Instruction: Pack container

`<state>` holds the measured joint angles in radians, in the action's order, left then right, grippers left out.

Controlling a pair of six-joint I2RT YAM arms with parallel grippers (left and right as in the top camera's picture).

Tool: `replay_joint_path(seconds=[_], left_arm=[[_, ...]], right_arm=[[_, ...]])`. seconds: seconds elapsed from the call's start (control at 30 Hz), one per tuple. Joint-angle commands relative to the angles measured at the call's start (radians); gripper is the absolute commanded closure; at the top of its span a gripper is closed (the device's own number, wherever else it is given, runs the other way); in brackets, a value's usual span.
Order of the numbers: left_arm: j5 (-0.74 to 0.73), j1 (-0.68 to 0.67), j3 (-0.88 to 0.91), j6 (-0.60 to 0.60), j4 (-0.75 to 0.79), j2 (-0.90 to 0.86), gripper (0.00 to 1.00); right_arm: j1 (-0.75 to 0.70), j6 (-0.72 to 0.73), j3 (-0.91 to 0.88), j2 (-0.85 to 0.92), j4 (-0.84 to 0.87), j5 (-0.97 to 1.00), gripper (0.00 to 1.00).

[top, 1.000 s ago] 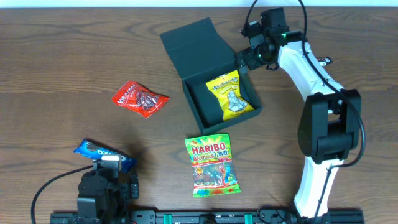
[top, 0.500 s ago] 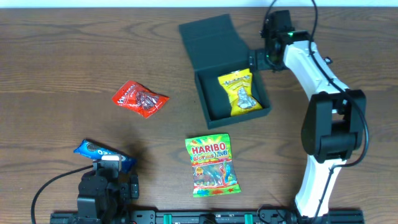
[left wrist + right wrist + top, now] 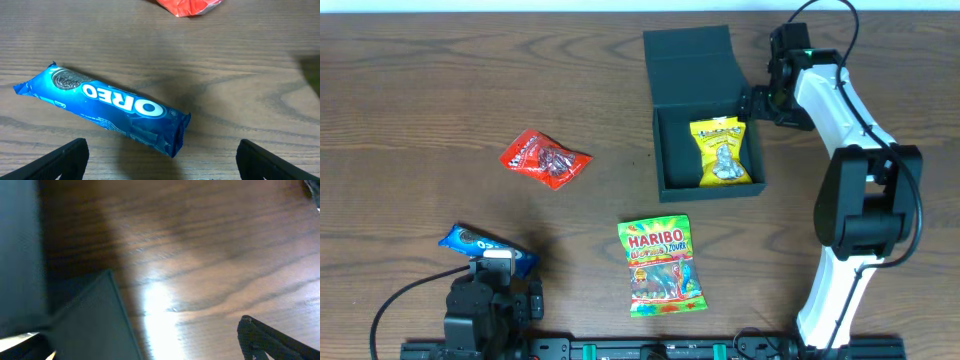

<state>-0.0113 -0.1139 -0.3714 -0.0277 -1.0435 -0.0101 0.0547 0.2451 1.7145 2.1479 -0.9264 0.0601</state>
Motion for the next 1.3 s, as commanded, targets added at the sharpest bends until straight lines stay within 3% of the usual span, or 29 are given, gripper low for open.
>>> replay_joint_path(seconds=[0.0,0.23,0.57,0.8,1.27], left_arm=[[0.011,0.002,0.027,-0.014,-0.025,0.006,0.05],[0.011,0.002,0.027,-0.014,-0.025,0.006,0.05],[0.011,0.002,0.027,-0.014,-0.025,0.006,0.05],[0.011,0.002,0.027,-0.014,-0.025,0.006,0.05],[0.011,0.002,0.027,-0.014,-0.025,0.006,0.05]], right_arm=[[0.023,-0.019,0.004,-0.04,0.023,-0.086,0.01],[0.042,-0.022,0.008,-0.239,0.014,-0.094,0.01],[0.098,-0.021,0.007,-0.46,-0.217,-0.071,0.01],[0.144,-0.037,-0.039,-0.636,-0.29,-0.005,0.01],[0.153,-0.041,-0.454,-1.122,-0.244,0.021,0.01]])
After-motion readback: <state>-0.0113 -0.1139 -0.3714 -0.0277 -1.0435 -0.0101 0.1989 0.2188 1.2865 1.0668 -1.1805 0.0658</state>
